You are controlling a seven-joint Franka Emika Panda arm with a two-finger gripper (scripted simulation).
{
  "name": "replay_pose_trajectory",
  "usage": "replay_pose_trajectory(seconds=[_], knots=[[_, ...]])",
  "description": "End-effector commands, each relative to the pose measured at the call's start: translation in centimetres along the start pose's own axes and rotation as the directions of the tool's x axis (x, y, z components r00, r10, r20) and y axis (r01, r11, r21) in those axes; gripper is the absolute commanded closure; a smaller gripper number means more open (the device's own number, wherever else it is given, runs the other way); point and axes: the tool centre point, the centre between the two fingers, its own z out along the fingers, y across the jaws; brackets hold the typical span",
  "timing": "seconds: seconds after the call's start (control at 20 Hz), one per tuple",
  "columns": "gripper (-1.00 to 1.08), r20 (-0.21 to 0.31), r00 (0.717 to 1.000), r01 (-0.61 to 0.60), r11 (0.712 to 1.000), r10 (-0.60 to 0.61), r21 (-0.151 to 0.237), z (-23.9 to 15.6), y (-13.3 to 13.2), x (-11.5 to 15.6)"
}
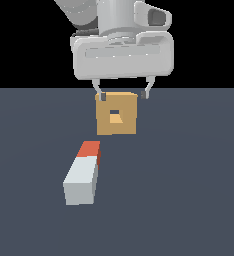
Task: Insert the peg into the horizontal hole in a box.
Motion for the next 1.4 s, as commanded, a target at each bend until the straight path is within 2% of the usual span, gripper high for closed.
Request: replay_pose_trajectory(seconds=[0.0, 0.45, 1.05, 1.35], knots=[[-0.92, 0.0, 1.0, 0.0, 1.0, 0.0, 0.0, 0.0, 0.0, 0.0], [-0.92, 0.002, 1.0, 0.012, 1.0, -0.012, 0.008, 1.6, -1.4, -1.4], [-0.92, 0.012, 0.998, 0.059, 0.997, -0.059, 0.039, 7.9, -6.9, -7.6], [-0.92, 0.014, 0.997, 0.072, 0.996, -0.072, 0.048, 9.6, -8.3, -9.4]])
